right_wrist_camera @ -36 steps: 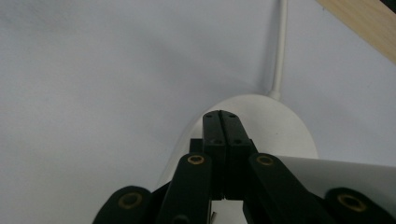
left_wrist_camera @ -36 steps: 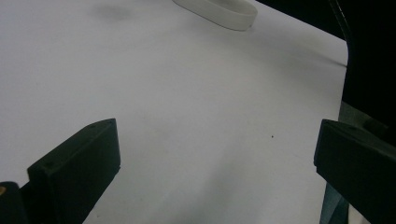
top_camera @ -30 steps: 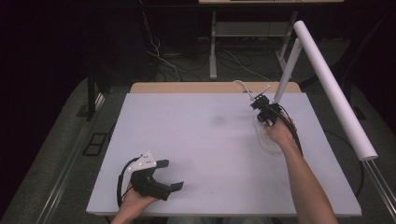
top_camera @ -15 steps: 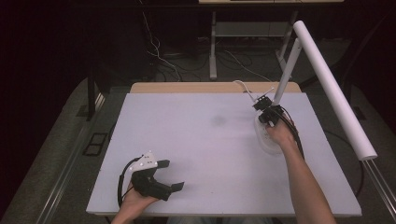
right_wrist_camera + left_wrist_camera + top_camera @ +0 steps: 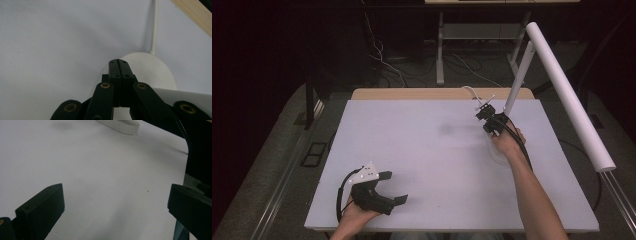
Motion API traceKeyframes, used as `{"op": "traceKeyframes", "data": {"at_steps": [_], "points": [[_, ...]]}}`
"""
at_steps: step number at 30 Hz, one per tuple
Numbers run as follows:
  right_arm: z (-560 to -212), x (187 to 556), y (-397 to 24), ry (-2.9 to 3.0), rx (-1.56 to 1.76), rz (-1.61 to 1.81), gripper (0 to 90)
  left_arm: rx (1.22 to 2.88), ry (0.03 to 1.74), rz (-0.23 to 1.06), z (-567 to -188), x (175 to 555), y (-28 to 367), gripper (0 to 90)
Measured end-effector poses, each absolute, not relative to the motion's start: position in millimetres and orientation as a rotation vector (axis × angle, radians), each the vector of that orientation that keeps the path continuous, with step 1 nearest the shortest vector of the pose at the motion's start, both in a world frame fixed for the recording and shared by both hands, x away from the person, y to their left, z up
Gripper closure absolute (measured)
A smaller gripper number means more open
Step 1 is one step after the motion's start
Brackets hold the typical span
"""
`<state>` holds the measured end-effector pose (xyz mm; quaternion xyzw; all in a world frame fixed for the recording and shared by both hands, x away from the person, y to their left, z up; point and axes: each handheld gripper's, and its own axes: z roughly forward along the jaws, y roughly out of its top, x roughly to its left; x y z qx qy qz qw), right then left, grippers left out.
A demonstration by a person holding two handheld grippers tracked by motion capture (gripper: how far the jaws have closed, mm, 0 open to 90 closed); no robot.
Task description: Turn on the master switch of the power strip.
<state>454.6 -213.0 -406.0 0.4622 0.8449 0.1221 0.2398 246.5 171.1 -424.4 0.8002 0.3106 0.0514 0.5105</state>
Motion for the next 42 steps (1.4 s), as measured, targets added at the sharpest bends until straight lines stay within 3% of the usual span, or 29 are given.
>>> {"op": "traceKeyframes", "data": {"at_steps": [16,42], "points": [[-401.2,455.4,-232.4,2.326,1.329,0.360,89.7,1.932,0.750,0.126,-425.1,247.4,170.6,0.0],[-409.3,446.8,-225.6,2.215,1.341,0.318,90.0,1.947,0.741,0.122,-425.8,248.2,168.5,0.0]]}}
